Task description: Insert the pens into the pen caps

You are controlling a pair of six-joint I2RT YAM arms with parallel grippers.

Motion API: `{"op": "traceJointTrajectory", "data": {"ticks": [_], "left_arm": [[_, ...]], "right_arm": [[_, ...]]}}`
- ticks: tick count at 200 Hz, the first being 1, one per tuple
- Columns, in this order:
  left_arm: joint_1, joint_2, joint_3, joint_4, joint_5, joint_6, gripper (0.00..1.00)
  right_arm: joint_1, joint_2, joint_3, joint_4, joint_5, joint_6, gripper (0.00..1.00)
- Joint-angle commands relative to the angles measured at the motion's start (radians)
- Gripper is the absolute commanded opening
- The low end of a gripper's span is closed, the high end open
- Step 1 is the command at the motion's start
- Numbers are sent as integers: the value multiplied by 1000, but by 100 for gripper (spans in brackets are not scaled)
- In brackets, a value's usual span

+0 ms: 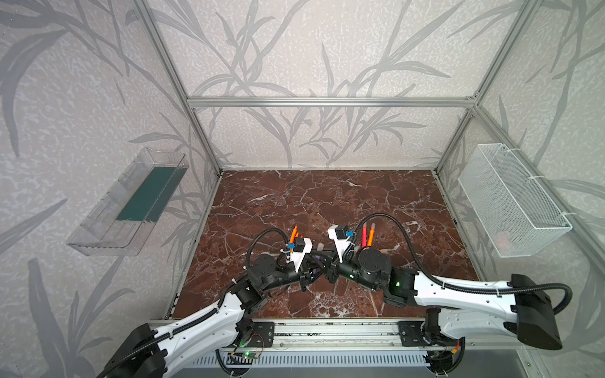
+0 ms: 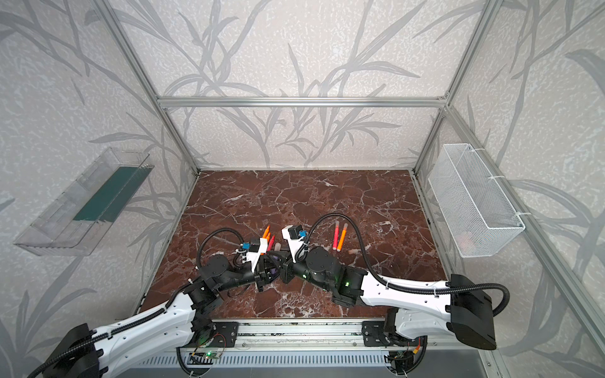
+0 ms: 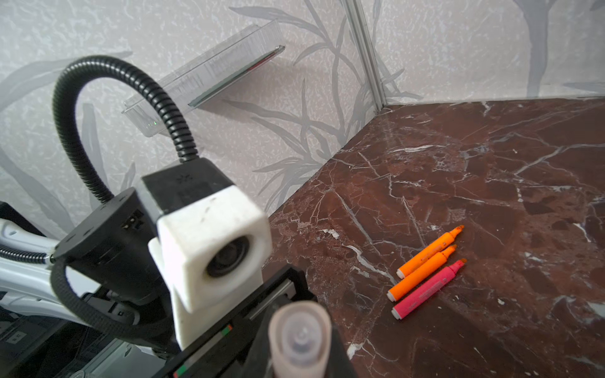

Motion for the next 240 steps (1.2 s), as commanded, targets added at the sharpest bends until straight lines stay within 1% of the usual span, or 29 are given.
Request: {"op": "traceJointTrajectory", "data": {"ticks": [1, 12, 20, 37, 47, 49, 67, 80, 81, 90, 100, 116, 131, 145, 148, 159, 173, 181, 195, 209, 218, 224, 240], "left_arm": [[-8, -1, 21, -6, -24, 23, 19], [-8, -5, 16, -20, -48, 28, 33], [-8, -11, 14, -38, -69, 30, 41], [-8, -36, 19, -117, -131, 40, 54], [-8, -51, 13, -162, -191, 49, 60], [-8, -54, 11, -169, -205, 50, 61], [-8, -69, -6, -216, -330, 59, 67], [-8, -74, -9, -257, -432, 56, 69], [-7, -74, -9, -261, -439, 54, 69], [-6, -77, -2, -297, -521, 42, 70], [-5, -78, 11, -343, -607, 25, 71], [-2, -70, 24, -399, -718, 6, 72], [3, -56, 23, -415, -783, -6, 73], [9, -36, 33, -442, -822, -25, 73], [10, -31, 37, -449, -827, -29, 73], [13, -17, 58, -486, -839, -42, 74], [17, -2, 80, -532, -847, -48, 73], [18, 3, 84, -540, -851, -48, 73], [21, 1, 76, -536, -858, -44, 73], [23, -9, 68, -533, -861, -44, 73], [25, -19, 67, -540, -860, -45, 73], [25, -25, 70, -547, -857, -44, 73], [28, -45, 69, -559, -856, -37, 73]], "right_arm": [[-24, -34, -17, -21, 47, -17, 2], [-42, -60, -51, -18, 65, -7, 0], [-63, -81, -76, -24, 72, 9, 0], [-134, -138, -115, -86, 75, 55, 0], [-169, -175, -137, -134, 80, 69, 0], [-195, -184, -144, -142, 84, 71, 0], [-283, -253, -198, -215, 121, 90, 0], [-363, -287, -220, -289, 129, 101, 0], [-370, -289, -221, -295, 129, 116, 0], [-430, -294, -220, -348, 119, 149, 0], [-495, -277, -217, -376, 78, 162, 0], [-581, -205, -198, -381, -26, 168, 0], [-614, -98, -146, -405, -72, 142, 0], [-632, 17, -65, -455, -117, 115, 0], [-634, 40, -42, -469, -126, 86, 0], [-637, 134, 45, -537, -150, 50, 0], [-641, 242, 179, -683, -186, -6, 0], [-639, 298, 245, -751, -182, -36, 0], [-641, 384, 318, -805, -183, -70, 0], [-641, 461, 387, -870, -153, -94, 0], [-641, 493, 417, -899, -135, -101, 0], [-641, 540, 438, -912, -130, -104, 0], [-641, 605, 477, -928, -148, -112, 0]]}}
